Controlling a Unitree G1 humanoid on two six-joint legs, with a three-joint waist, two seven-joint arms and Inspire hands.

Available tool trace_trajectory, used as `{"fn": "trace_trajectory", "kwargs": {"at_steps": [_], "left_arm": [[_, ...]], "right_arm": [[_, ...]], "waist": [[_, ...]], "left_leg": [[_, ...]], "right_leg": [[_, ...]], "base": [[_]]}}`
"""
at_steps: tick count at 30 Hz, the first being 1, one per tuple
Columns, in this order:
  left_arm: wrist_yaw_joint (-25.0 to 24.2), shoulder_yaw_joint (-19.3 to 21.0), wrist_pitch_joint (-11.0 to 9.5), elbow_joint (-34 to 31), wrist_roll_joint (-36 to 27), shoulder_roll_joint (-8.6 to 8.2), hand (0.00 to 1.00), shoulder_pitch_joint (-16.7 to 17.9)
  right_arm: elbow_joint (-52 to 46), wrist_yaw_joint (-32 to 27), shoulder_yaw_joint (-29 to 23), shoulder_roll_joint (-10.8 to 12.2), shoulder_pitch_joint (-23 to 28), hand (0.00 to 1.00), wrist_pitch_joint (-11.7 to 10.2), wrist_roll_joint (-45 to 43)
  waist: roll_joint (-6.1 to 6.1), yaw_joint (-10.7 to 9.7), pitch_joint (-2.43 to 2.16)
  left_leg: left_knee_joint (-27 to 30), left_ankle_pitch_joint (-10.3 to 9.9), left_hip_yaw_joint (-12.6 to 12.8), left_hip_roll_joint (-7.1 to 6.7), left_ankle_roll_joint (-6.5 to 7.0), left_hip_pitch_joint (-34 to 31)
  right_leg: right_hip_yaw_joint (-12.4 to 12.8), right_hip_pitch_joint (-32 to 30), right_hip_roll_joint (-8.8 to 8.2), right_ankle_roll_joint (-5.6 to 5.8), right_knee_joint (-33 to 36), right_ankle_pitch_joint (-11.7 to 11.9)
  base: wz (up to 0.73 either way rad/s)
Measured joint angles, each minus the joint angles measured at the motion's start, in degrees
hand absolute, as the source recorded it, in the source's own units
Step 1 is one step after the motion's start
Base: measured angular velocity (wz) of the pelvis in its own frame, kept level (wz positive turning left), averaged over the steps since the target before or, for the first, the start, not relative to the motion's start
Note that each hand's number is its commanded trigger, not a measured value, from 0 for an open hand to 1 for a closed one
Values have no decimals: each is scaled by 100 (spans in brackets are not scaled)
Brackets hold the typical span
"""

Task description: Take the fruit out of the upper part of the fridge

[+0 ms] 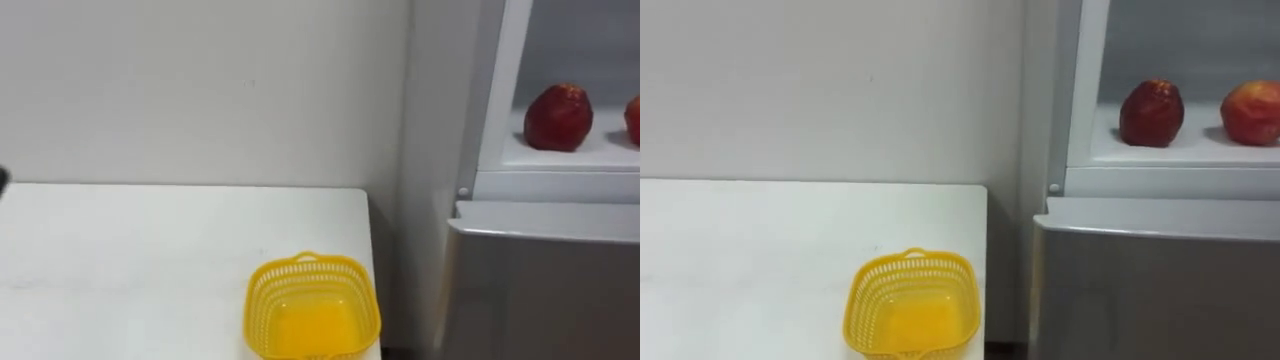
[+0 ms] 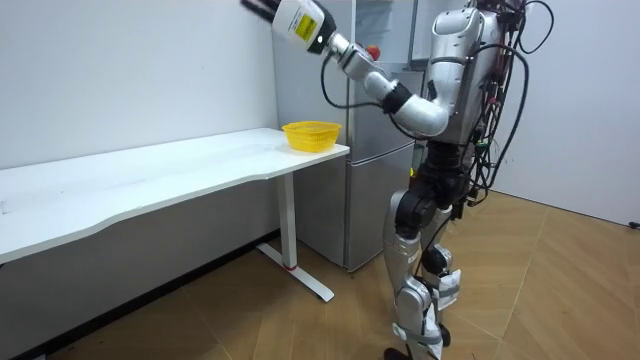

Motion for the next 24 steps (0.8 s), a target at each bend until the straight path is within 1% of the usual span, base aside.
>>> {"fn": "trace_trajectory", "kwargs": {"at_steps": [1, 3, 4, 5, 6, 7, 8, 9, 10, 11, 12, 13, 14, 15, 16, 17, 18, 19, 20, 21, 22, 23, 24], "left_arm": [[92, 26, -1, 158, 0, -1, 0, 46], [359, 63, -16, 1014, 15, -4, 0, 243], [434, 51, -8, 1227, 3, -14, 0, 325], [584, -30, 4, 1627, -17, -41, 0, 499], [650, -180, -13, 2149, -16, -43, 0, 643], [655, -264, -11, 2447, -36, -48, 0, 703], [674, -484, 3, 3012, -197, -81, 0, 807], [680, -734, 20, 3638, -327, -135, 0, 832], [679, -848, 31, 3920, -409, -169, 0, 840], [639, -1025, 38, 4519, -467, -278, 0, 848], [631, -1115, 43, 4850, -516, -318, 0, 846], [561, -1299, 82, 5447, -620, -357, 0, 862], [470, -1433, 142, 5940, -673, -412, 0, 864], [408, -1494, 162, 6154, -679, -432, 0, 858], [304, -1618, 214, 6526, -686, -458, 0, 838], [165, -1754, 252, 6816, -668, -472, 0, 842], [-13, -1805, 264, 7146, -538, -494, 0, 815], [-107, -1815, 262, 7339, -398, -497, 0, 782], [-245, -1825, 261, 7746, -117, -496, 0, 704], [-347, -1894, 279, 8056, 241, -502, 0, 648], [-389, -1963, 295, 8155, 452, -503, 0, 651], [-486, -2108, 382, 8250, 888, -498, 0, 651], [-556, -2311, 421, 8263, 1195, -498, 0, 647]], "right_arm": [[-38, -1, 10, 0, 19, 0, 20, 7], [-54, 3, -2, 0, 39, 0, 36, -70], [-85, 3, -11, -2, 39, 0, 51, -88], [-159, 3, -9, -4, 50, 0, 83, -83], [-170, 9, 2, -5, 50, 0, 96, -95], [-170, 13, 2, -5, 49, 0, 101, -95], [-177, 28, 16, -4, 39, 0, 116, -89], [-198, 66, 21, 1, 35, 0, 143, -91], [-200, 76, 19, 3, 29, 0, 143, -90], [-193, 109, 19, 17, 12, 0, 143, -94], [-195, 133, 19, 23, -11, 0, 145, -95], [-196, 190, 9, 37, -13, 0, 146, -167], [-197, 227, 7, 53, -19, 0, 144, -295], [-198, 246, 6, 58, -22, 0, 145, -334], [-200, 262, 5, 59, -26, 0, 149, -383], [-208, 266, -2, 53, -24, 0, 158, -417], [-201, 285, -28, 43, -13, 0, 193, -427], [-192, 311, -75, 46, -12, 0, 203, -434], [-181, 367, -122, 55, -24, 0, 205, -462], [-161, 382, -121, 75, -41, 0, 202, -495], [-144, 386, -118, 88, -58, 0, 208, -495], [-149, 423, -91, 108, -87, 0, 212, -500], [-144, 451, -19, 112, -121, 0, 213, -473]], "waist": [[-7, 25, -6], [8, 40, 1], [30, 17, 0], [30, -25, 7], [-16, -32, 34], [-7, -27, 30], [-32, -82, 23], [-55, -99, 23], [-56, -100, 22], [-112, -92, 23], [-104, -95, 4], [-140, -130, 13], [-225, -161, 10], [-266, -167, 12], [-328, -173, 18], [-347, -172, 24], [-330, -171, 26], [-312, -169, 28], [-260, -178, 25], [-215, -248, 39], [-199, -288, 38], [-192, -360, 48], [-202, -474, 70]], "left_leg": [[0, 0, -3, -3, 0, 2], [-1, 4, -27, -12, 7, 4], [-1, 4, -26, -14, 7, 5], [-2, 4, -32, -20, 8, 3], [-6, 4, -66, -27, 8, 5], [-5, 4, -69, -30, 8, 6], [-3, 4, -80, -36, 8, -1], [-6, 4, -95, -41, 8, -30], [-6, 4, -98, -42, 8, -37], [-11, 4, -98, -43, 9, -28], [-10, 4, -97, -42, 9, -16], [-10, 4, -80, -41, 9, -3], [-10, 3, -63, -36, 9, -5], [-9, 3, -75, -33, 9, -7], [-10, 1, -90, -28, 11, -14], [-14, -6, -75, -26, 18, 8], [-44, -11, -61, -27, 25, 51], [-75, -12, -59, -24, 28, 95], [-131, -24, -58, -10, 45, 146], [-150, -26, -68, 21, 49, 162], [-151, -27, -68, 22, 51, 160], [-142, -31, -85, 14, 53, 130], [-129, -33, -110, -26, 54, 75]], "right_leg": [[-9, 4, -2, 0, 0, 0], [-30, 5, -16, 4, 14, -8], [-25, 6, -17, 6, 5, -10], [-39, 15, -18, 9, -2, -12], [-44, 27, -21, 15, 4, -16], [-53, 28, -25, 17, 5, -17], [-60, 21, -34, 21, 4, -21], [-74, 3, -42, 29, 5, -28], [-74, 0, -42, 29, 3, -28], [-62, -2, -39, 30, 6, -28], [-63, 7, -38, 30, 7, -29], [-45, 22, -39, 28, 9, -39], [-20, 16, -30, 26, 11, -45], [-20, 15, -26, 25, -2, -44], [-25, 19, -20, 24, -14, -42], [-24, 77, -18, 28, -16, -37], [-12, 102, -18, 31, -13, -36], [-4, 114, -16, 33, -8, -37], [6, 139, -5, 33, 0, -38], [-3, 179, -5, 34, -1, -37], [-11, 179, -7, 36, 1, -36], [-30, 170, -10, 36, -1, -36], [-70, 157, -19, 38, -13, -38]], "base": [[0], [0], [0], [5], [6], [5], [7], [7], [4], [-4], [-6], [-5], [-3], [0], [0], [0], [-3], [-7], [-3], [0], [7], [15], [15]]}}
